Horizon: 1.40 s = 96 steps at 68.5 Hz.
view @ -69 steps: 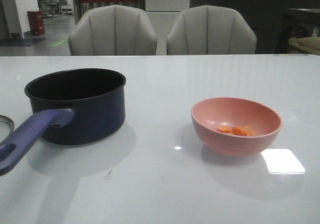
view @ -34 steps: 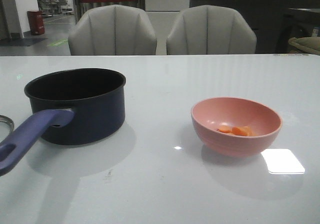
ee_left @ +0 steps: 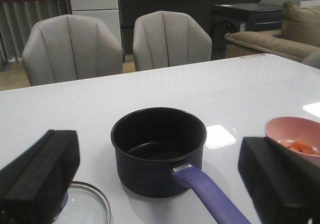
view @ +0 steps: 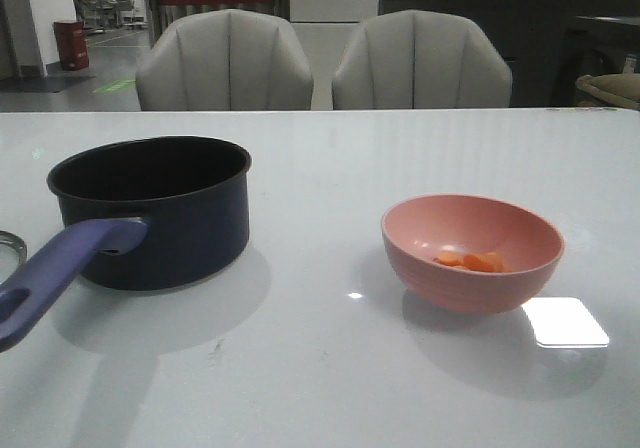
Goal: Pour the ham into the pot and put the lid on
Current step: 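Move the right gripper down to the pink bowl rim, then grasp the pink bowl rim with the right gripper and lift it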
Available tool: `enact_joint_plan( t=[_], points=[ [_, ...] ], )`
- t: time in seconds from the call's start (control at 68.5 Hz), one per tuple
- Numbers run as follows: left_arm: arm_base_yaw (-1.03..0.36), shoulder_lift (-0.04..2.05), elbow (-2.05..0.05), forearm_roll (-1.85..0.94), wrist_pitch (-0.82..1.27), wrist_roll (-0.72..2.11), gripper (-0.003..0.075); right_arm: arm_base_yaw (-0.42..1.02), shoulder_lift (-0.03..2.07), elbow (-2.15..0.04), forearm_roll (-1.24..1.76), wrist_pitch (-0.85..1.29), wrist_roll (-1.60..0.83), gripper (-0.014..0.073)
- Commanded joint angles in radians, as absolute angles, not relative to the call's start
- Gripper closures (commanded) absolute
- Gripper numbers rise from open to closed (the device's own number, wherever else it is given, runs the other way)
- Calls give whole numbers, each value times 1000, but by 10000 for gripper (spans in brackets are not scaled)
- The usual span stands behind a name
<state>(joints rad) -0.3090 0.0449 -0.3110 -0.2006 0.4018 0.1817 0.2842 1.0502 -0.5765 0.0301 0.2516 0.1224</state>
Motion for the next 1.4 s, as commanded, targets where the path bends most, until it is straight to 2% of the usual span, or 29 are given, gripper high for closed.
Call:
enact_joint_plan(
  t=[0.0, 0.175, 0.35, 0.657, 0.759, 0.919, 0.978, 1.226, 1.386],
  points=[
    [-316, 58, -334, -210, 322, 177, 31, 308, 1188, -683, 41, 183, 110, 142],
    [-316, 58, -334, -210, 322, 177, 31, 304, 1420, -804, 46, 183, 110, 142],
    [-316, 58, -334, -210, 322, 177, 31, 304, 1559, -879, 46, 181, 110, 142],
    [-316, 58, -334, -210, 322, 177, 31, 269, 1679, -943, 46, 178, 110, 148],
    [-316, 58, -334, -210, 322, 177, 31, 263, 1685, -943, 46, 184, 110, 223],
    [-316, 58, -334, -210, 322, 177, 31, 266, 1687, -947, 82, 198, 110, 476],
    [-316, 58, -334, -210, 322, 177, 31, 267, 1686, -954, 104, 215, 110, 455],
    [-316, 58, -334, -210, 322, 177, 31, 269, 1639, -1012, 151, 231, 110, 459],
    [-316, 58, -334, -210, 322, 177, 31, 317, 1624, -1125, 147, 278, 64, 459]
  ],
)
